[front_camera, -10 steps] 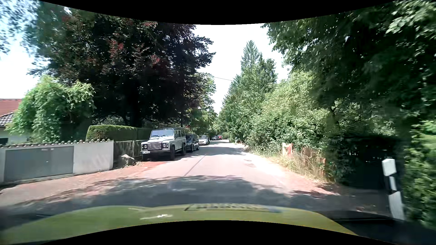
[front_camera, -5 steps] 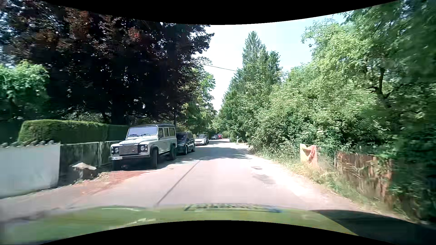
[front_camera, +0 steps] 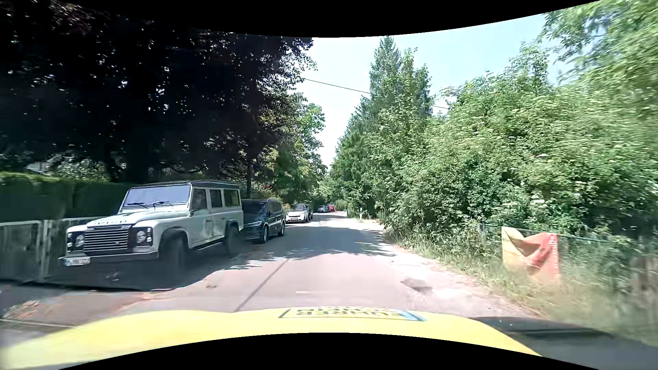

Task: Follow the waypoints while adhering to traffic rules and regulations

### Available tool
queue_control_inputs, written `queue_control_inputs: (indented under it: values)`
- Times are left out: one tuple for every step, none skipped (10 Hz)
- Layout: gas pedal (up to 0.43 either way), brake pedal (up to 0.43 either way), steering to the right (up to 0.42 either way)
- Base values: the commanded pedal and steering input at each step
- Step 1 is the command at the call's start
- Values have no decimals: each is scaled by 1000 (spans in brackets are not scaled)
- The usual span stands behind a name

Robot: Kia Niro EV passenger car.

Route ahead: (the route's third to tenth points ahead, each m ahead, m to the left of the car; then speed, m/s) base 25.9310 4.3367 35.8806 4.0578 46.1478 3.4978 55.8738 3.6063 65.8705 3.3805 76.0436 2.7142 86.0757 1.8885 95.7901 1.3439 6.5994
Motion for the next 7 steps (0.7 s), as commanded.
queue_control_inputs:
  values:
    - [59, 0, -4]
    - [59, 0, -4]
    - [59, 0, -5]
    - [59, 0, -8]
    - [59, 0, -12]
    - [59, 0, -14]
    - [59, 0, -14]
